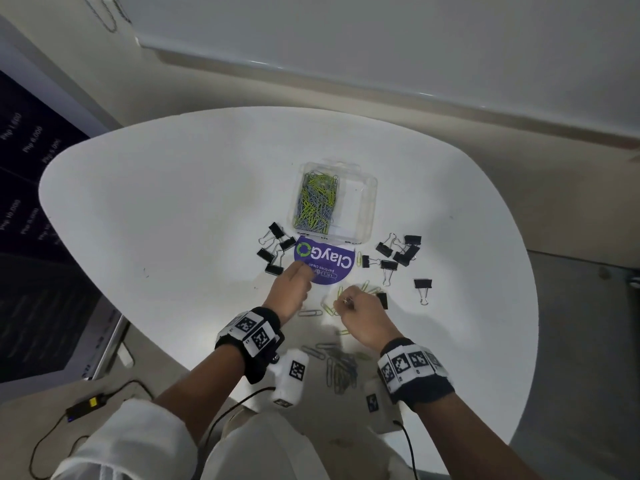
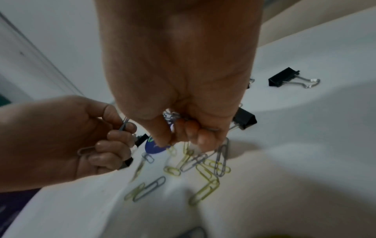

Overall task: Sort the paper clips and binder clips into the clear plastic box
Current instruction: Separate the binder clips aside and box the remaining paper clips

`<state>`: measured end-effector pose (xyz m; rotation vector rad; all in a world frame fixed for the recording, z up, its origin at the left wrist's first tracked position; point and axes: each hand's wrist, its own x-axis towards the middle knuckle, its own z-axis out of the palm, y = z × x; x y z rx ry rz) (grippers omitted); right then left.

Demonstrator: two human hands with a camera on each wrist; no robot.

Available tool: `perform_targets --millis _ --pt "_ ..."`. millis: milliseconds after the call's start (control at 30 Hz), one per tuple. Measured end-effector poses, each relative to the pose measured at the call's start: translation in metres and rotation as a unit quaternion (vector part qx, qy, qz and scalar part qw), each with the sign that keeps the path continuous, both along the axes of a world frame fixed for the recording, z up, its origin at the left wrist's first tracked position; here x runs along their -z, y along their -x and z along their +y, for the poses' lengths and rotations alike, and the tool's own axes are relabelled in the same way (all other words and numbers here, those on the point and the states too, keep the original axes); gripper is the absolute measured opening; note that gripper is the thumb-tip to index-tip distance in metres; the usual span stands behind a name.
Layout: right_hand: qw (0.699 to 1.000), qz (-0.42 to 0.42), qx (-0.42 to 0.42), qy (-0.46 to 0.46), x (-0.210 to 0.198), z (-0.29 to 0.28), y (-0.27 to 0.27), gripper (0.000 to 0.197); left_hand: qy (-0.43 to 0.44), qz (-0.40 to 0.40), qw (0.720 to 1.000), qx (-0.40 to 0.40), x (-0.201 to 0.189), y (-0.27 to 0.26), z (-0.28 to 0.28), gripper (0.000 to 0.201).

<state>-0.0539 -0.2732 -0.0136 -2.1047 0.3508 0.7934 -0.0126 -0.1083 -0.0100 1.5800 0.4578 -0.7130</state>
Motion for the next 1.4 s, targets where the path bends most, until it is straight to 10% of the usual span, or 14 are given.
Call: perform_targets --millis 333,700,1133,1400 --pt "0.937 0.011 0.231 -0.262 -0.054 0.009 -0.062 0.022 -0.131 -0.105 0.985 0.03 -0.029 -0.122 -0.015 0.026" --pt "0.952 -0.035 0.236 -0.193 -0.046 0.037 -0.171 0.008 -0.191 -0.228 0.954 0.044 -0.027 -0.111 0.0 0.025" --pt "0.986 -0.143 0.08 -0.043 -0.043 0.035 -0.153 0.034 -0.176 -0.239 0.952 0.069 -0.017 -0.066 0.021 0.028" --pt "0.973 -0.206 0.086 0.061 -0.02 -0.011 -0.104 0.033 -0.309 -0.363 0.837 0.267 0.0 -0.035 0.014 0.032"
